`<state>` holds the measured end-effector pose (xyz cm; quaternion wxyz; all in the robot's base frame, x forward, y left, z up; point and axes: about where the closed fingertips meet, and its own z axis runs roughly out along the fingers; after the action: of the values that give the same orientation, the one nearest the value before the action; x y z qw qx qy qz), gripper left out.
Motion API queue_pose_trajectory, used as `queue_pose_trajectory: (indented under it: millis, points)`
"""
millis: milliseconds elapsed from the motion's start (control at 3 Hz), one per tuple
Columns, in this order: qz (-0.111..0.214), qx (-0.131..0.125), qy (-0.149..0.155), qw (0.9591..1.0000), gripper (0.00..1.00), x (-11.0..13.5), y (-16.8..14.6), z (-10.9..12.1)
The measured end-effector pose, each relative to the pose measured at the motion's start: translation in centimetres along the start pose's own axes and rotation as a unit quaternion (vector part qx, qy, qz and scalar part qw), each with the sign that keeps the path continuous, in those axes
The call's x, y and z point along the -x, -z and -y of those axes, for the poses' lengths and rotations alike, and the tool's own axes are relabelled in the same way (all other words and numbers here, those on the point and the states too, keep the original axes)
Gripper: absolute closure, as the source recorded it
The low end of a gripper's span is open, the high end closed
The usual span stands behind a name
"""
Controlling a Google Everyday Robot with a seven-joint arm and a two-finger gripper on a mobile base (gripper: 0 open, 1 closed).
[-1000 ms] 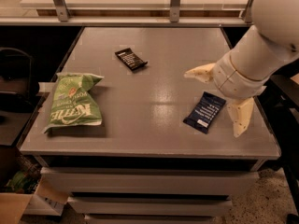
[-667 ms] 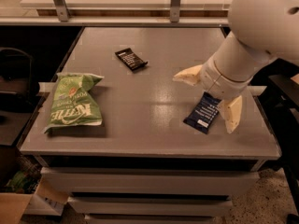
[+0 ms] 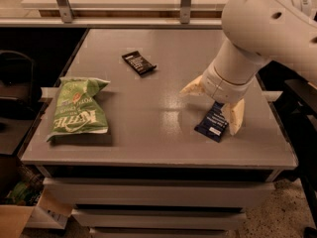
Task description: Move rxbar blueberry near green jalapeno chip bag
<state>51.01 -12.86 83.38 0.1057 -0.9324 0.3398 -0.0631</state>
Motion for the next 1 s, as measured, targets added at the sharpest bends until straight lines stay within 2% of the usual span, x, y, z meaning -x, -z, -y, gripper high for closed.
queue_pose_trajectory:
  millis: [333, 1000]
  points:
    - [0.011, 0.007, 0.002, 0.9999, 0.42, -0.4, -0.7, 0.3]
    - [0.011, 0.007, 0.002, 0.9999, 0.88, -0.5, 0.3, 0.6]
